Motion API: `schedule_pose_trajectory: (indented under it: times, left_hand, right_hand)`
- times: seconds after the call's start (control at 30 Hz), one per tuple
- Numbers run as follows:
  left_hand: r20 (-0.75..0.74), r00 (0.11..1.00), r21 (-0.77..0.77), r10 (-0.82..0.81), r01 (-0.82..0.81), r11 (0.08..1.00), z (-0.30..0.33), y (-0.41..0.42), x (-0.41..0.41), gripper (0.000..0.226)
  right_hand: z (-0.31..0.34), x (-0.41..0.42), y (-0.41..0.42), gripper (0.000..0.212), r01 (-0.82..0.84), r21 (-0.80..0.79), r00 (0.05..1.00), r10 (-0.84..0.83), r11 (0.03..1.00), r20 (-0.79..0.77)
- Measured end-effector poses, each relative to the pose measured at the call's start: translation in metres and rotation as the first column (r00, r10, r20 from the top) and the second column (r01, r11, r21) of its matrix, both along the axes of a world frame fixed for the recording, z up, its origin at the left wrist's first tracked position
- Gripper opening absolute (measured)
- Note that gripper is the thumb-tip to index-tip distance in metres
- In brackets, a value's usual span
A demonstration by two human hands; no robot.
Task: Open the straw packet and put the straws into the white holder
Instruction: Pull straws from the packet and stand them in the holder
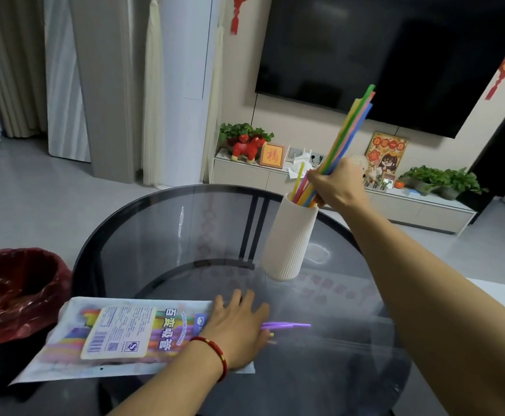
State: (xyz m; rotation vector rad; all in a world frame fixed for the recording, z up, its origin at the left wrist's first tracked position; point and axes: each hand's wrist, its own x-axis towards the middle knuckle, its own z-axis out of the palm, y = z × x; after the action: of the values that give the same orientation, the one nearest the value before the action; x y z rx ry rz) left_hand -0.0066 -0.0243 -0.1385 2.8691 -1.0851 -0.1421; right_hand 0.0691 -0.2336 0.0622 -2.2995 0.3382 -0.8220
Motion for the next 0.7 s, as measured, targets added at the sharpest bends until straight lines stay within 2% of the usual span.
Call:
schedule_pose_trajectory:
  times: [0.17,0.27,0.33,0.4,0.47,0.53,0.7]
  left_hand:
    - [-0.016,1.0,0.011,-0.007,0.007,1.0,0.001,0.0,0.001,0.036]
    - [-0.008,1.0,0.0,-0.009,0.009,1.0,0.0,0.0,0.002,0.035]
    - [-0.012,1.0,-0.016,-0.006,0.006,1.0,0.0,0.0,0.002,0.034]
    - [-0.02,1.0,-0.031,-0.001,0.0,1.0,0.0,0.0,0.002,0.033]
    - [-0.021,1.0,-0.04,0.0,-0.001,0.999,0.0,0.0,0.002,0.033]
    - [-0.018,1.0,-0.05,0.003,-0.004,0.999,0.0,0.0,0.001,0.033]
    - [0.006,1.0,-0.077,0.001,0.0,0.997,-0.003,0.001,0.003,0.03]
  right_hand:
    - [0.006,0.004,0.002,0.028,0.002,-0.101,0.998,-0.008,0.995,-0.057]
    - [0.01,0.003,-0.001,0.058,0.054,-0.144,0.998,-0.051,0.988,0.02]
    - [0.007,0.001,-0.003,0.073,0.058,-0.238,0.996,-0.042,0.969,0.073]
    - [-0.001,-0.001,-0.002,0.079,-0.041,-0.376,0.999,0.034,0.926,-0.025]
    - [-0.013,-0.002,-0.002,0.076,-0.213,-0.417,0.969,0.138,0.884,-0.203]
    - [-0.019,-0.004,-0.004,0.073,-0.289,-0.442,0.948,0.188,0.849,-0.258]
    - [-0.005,-0.015,-0.009,0.06,-0.212,-0.385,0.975,0.222,0.898,-0.017]
